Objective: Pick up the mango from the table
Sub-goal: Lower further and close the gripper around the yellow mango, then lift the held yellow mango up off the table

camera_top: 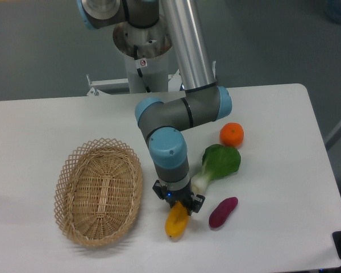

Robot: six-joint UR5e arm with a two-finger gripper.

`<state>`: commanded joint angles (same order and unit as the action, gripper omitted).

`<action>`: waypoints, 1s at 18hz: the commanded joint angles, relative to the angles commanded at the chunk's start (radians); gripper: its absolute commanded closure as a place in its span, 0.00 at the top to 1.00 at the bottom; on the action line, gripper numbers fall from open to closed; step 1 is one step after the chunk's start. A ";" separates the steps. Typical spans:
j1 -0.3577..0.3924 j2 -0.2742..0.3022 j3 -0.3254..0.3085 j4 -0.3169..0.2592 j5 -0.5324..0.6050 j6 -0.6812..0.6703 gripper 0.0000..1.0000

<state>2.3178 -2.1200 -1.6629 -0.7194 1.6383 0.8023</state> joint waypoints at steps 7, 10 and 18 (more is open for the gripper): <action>0.060 0.118 0.002 -0.061 -0.047 0.136 0.52; 0.109 0.178 0.024 -0.199 -0.061 0.248 0.52; 0.282 0.301 0.115 -0.506 -0.170 0.495 0.52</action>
<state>2.5999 -1.8195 -1.5478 -1.2255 1.4681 1.2974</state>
